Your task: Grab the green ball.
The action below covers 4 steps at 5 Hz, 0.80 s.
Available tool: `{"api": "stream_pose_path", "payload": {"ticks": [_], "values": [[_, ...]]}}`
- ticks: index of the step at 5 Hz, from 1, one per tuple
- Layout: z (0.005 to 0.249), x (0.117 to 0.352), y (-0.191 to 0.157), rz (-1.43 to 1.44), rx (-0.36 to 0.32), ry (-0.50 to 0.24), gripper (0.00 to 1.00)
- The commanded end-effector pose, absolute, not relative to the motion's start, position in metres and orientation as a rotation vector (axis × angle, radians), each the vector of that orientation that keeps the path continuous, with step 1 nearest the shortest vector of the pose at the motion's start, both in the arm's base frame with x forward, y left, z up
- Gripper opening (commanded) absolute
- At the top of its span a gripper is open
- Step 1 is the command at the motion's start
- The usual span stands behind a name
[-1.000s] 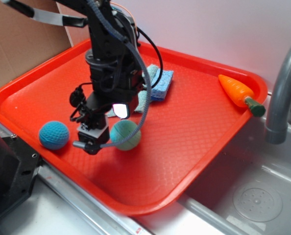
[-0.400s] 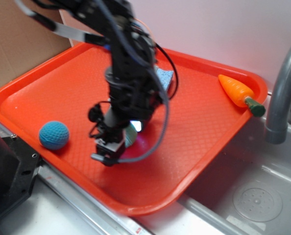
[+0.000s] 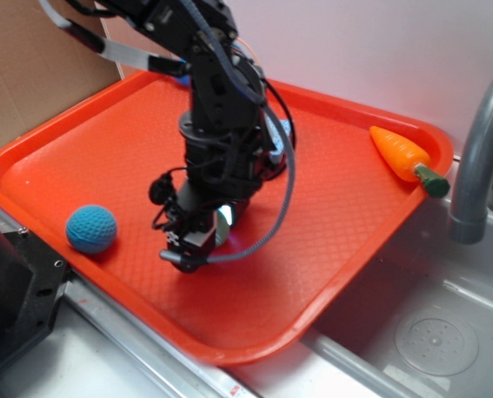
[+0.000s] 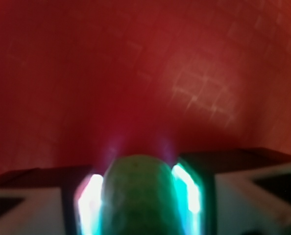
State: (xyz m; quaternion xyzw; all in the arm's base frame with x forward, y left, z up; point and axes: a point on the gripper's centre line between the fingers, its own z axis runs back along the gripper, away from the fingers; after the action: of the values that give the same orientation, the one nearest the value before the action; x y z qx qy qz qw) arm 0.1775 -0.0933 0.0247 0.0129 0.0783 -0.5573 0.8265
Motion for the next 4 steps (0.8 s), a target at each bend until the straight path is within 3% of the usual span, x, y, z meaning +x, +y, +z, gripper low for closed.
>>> {"api": "stream_pose_path", "payload": {"ticks": [1,2,4], "values": [[0.114,0.163,-0.053,-0.742,0.061,0.066,0.00],[0.143,0.159,-0.028,-0.490,0.077,0.049,0.00],[0.161,0.166,0.018,-0.048,0.088,0.069,0.00]]}}
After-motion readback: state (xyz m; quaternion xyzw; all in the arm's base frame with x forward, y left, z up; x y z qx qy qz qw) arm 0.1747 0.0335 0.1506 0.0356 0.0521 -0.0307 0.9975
